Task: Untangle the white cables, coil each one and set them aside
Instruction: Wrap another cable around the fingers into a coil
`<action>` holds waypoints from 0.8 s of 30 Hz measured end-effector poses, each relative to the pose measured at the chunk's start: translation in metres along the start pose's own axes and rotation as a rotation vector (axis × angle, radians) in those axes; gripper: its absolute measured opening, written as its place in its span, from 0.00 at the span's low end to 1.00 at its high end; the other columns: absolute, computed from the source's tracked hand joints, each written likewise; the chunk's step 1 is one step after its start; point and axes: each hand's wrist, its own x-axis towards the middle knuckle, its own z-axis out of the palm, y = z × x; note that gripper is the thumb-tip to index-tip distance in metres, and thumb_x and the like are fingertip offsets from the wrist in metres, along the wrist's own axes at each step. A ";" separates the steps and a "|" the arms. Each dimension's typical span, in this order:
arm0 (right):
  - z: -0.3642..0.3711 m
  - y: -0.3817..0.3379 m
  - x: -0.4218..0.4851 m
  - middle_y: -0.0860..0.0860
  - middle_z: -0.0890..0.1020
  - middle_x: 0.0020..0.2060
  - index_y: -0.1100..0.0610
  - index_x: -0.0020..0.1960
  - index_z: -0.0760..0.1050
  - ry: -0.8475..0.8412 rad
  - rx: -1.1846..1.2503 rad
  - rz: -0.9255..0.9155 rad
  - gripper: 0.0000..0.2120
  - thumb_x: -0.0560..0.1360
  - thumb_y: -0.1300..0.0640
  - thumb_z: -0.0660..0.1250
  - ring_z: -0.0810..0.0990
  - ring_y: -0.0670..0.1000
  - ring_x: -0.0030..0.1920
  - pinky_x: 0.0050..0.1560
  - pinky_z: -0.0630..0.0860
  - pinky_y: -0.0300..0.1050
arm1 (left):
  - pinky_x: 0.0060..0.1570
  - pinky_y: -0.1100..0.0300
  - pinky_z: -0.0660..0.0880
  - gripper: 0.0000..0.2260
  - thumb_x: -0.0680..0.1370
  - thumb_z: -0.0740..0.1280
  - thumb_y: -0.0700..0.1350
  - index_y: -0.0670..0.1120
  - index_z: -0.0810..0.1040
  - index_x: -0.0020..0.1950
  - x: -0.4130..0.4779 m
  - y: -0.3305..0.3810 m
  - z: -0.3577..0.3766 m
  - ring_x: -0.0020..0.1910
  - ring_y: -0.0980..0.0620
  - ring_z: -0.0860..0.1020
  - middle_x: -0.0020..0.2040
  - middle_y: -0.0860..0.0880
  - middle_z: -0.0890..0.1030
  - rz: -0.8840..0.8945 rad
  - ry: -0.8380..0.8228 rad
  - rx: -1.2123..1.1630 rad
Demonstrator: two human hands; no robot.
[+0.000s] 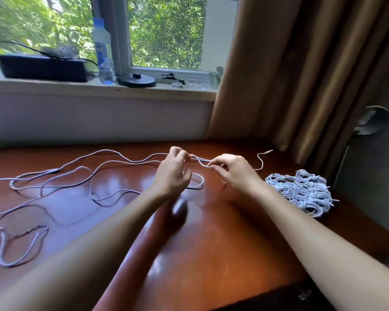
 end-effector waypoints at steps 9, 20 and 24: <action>0.008 -0.043 0.015 0.51 0.84 0.33 0.55 0.50 0.84 0.018 0.244 0.045 0.04 0.78 0.61 0.71 0.81 0.46 0.26 0.32 0.77 0.37 | 0.60 0.53 0.76 0.07 0.77 0.67 0.40 0.43 0.81 0.54 -0.021 -0.015 -0.033 0.52 0.49 0.79 0.56 0.48 0.71 -0.097 0.073 -0.161; 0.011 -0.074 0.019 0.54 0.85 0.34 0.56 0.49 0.84 -0.029 0.306 0.062 0.03 0.78 0.59 0.71 0.84 0.51 0.27 0.32 0.82 0.46 | 0.51 0.56 0.78 0.09 0.78 0.69 0.49 0.48 0.80 0.55 -0.035 -0.008 -0.053 0.46 0.52 0.81 0.47 0.52 0.83 -0.231 -0.225 -0.164; 0.013 -0.085 0.017 0.52 0.85 0.35 0.57 0.49 0.84 -0.029 0.311 0.037 0.03 0.78 0.59 0.72 0.84 0.50 0.28 0.30 0.80 0.43 | 0.48 0.56 0.78 0.07 0.78 0.70 0.49 0.47 0.81 0.52 -0.041 -0.007 -0.056 0.43 0.53 0.80 0.43 0.54 0.82 -0.257 -0.267 -0.161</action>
